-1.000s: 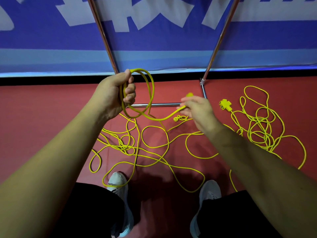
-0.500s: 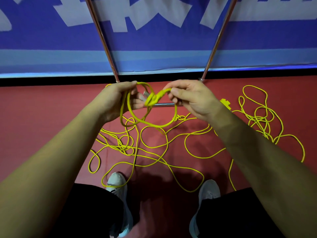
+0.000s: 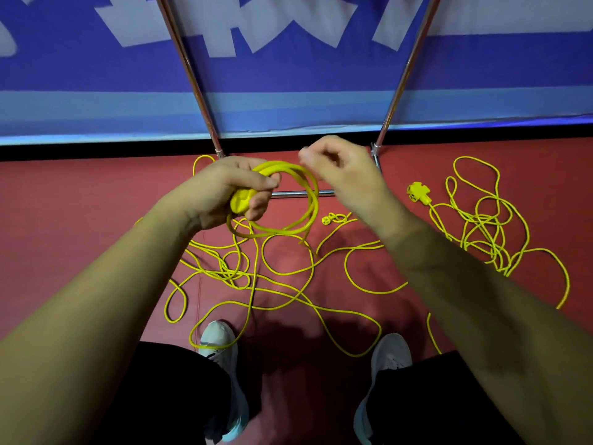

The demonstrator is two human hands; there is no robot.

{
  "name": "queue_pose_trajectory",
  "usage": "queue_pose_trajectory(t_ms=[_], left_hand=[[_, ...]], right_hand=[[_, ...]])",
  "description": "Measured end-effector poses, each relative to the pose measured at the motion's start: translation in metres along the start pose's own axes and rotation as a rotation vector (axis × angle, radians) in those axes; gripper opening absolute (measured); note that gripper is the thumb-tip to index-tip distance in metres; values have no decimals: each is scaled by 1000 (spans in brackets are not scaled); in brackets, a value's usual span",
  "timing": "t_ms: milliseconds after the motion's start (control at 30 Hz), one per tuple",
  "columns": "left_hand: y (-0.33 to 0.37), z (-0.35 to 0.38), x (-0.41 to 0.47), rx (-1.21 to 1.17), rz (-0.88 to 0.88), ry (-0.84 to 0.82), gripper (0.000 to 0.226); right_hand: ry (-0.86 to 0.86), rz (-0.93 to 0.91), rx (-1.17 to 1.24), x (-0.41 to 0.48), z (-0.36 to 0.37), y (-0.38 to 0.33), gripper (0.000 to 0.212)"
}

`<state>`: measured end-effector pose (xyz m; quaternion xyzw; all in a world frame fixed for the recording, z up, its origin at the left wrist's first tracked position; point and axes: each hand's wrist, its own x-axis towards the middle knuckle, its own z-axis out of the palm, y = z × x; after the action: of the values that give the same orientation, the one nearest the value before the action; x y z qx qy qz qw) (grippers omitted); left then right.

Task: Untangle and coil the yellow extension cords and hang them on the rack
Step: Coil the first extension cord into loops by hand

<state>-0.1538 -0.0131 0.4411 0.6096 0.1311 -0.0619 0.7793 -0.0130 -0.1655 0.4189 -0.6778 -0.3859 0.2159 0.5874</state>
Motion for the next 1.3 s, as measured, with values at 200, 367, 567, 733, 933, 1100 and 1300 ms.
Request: queue_pose_trajectory(t_ms=[200, 367, 567, 733, 933, 1100, 1300], left_hand=[[6, -19, -9, -278, 47, -171, 24], [4, -28, -8, -403, 38, -242, 13], [2, -28, -1, -503, 144, -33, 29], [-2, -20, 2, -531, 223, 164, 25], [6, -13, 4, -609, 293, 411, 8], [2, -15, 8, -568, 360, 471, 15], [1, -27, 11, -381, 478, 572, 17]], right_hand=[[-118, 462, 494, -1, -17, 36, 43], [-348, 543, 588, -11, -4, 49, 42], [-339, 466, 189, -19, -5, 67, 16], [-343, 497, -122, -24, -6, 86, 19], [-314, 556, -280, -27, -9, 97, 19], [-296, 648, -274, -33, -1, 103, 22], [-351, 637, -212, -40, 13, 85, 32]])
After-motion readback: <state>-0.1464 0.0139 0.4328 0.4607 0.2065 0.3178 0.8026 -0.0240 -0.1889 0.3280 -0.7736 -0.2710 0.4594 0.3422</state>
